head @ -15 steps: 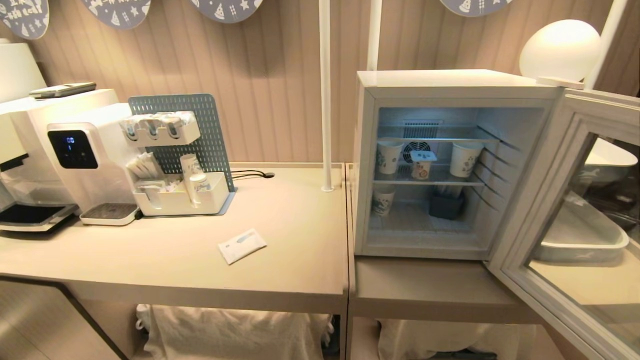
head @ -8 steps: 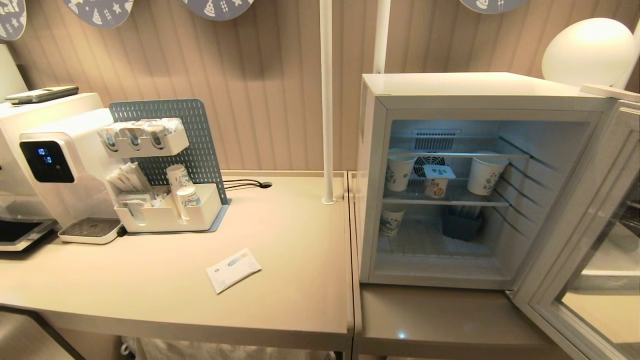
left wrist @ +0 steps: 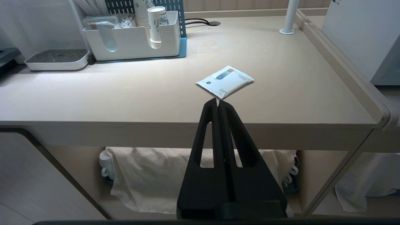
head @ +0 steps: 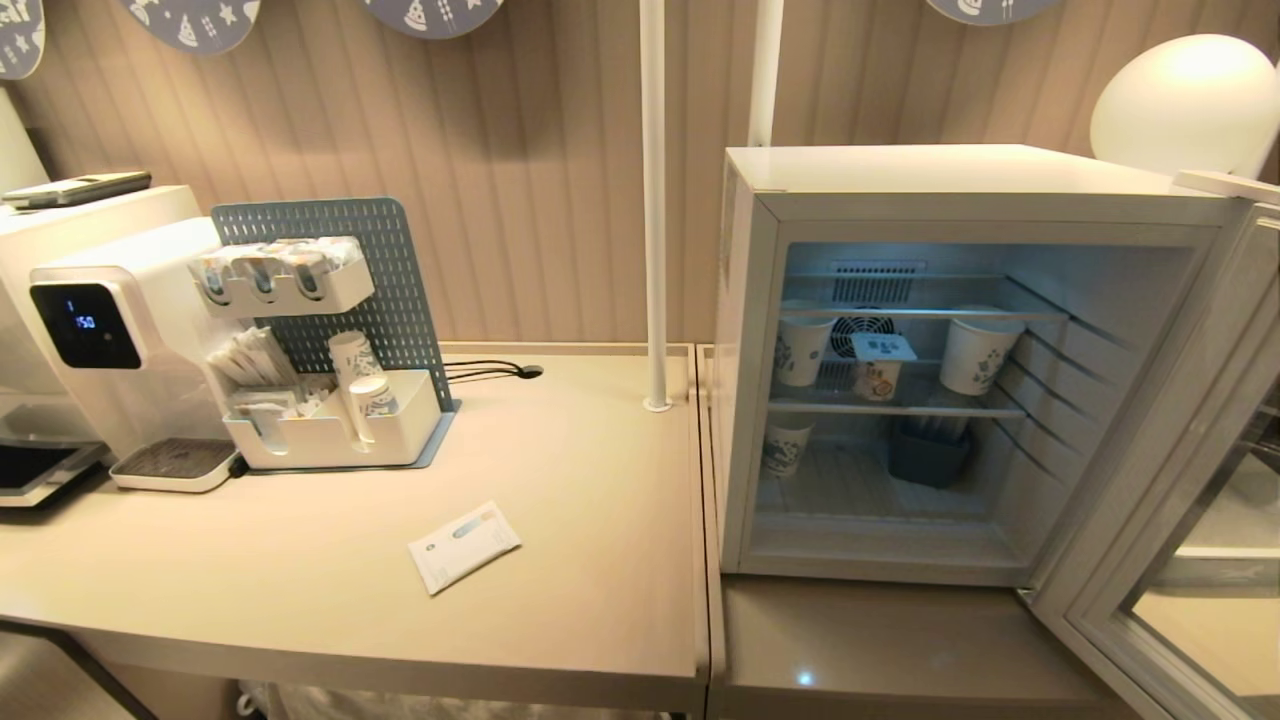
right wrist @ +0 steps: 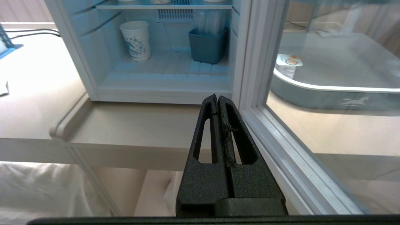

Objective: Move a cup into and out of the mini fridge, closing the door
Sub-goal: Take the yoghurt out of the freezer

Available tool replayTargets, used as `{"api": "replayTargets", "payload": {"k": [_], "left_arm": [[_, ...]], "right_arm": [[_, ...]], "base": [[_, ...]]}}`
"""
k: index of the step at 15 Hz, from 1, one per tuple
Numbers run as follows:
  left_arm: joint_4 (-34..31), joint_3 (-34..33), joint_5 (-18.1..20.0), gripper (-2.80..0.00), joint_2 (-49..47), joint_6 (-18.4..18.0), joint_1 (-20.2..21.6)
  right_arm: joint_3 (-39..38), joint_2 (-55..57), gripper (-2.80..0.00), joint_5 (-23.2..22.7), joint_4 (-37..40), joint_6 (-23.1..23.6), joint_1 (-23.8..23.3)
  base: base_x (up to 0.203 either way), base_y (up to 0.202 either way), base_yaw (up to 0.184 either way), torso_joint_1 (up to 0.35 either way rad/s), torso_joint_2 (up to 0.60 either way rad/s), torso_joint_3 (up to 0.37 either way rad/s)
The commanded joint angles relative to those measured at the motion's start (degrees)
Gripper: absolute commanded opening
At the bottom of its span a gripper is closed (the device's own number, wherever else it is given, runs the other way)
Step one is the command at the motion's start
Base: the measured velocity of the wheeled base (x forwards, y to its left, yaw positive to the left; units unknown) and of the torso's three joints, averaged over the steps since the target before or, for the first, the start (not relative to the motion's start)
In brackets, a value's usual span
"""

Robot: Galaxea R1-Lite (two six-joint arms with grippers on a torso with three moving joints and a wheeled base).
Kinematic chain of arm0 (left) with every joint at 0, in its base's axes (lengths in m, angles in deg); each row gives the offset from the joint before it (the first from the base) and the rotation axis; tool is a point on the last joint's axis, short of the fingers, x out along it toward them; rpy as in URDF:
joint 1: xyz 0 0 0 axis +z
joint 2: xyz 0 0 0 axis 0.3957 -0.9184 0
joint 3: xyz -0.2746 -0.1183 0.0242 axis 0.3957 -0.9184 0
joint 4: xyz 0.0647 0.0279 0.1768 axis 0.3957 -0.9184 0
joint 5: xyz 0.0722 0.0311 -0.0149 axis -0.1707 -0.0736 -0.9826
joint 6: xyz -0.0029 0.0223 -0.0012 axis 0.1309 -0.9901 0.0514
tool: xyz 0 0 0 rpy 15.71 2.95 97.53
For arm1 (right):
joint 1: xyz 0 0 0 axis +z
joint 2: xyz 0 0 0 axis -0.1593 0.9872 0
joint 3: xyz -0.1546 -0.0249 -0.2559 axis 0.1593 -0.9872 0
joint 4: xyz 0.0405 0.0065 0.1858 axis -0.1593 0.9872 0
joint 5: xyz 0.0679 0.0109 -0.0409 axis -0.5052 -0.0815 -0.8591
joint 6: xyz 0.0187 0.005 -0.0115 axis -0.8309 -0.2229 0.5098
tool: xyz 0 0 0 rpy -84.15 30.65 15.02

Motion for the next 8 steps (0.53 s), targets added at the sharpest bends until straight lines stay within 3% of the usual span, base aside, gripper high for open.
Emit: {"api": "replayTargets", "payload": {"k": [1, 3, 5, 8], "left_arm": [[0.0, 0.0, 0.0, -2.80, -0.1, 0.0, 0.0], [0.0, 0.1, 0.0, -2.80, -0.1, 0.0, 0.0], [0.0, 0.0, 0.0, -2.80, -0.1, 0.0, 0.0], [0.0, 0.0, 0.0, -2.80, -0.1, 0.1, 0.0]], "right_arm": [[3.6, 0.1, -2.80, 0.1, 0.2, -0.5, 0.0], [12.2, 0.6, -2.80, -0.9, 3.7, -0.8, 0.0], [21.0, 3.3, -2.80, -4.6, 9.8, -0.3, 0.0], [28.9, 14.8, -2.80, -6.7, 13.3, -0.4, -0.3]], "base": [[0.000, 0.000, 0.000, 0.000, 0.00, 0.000], [0.000, 0.000, 0.000, 0.000, 0.00, 0.000], [0.000, 0.000, 0.000, 0.000, 0.00, 0.000], [0.000, 0.000, 0.000, 0.000, 0.00, 0.000]]}}
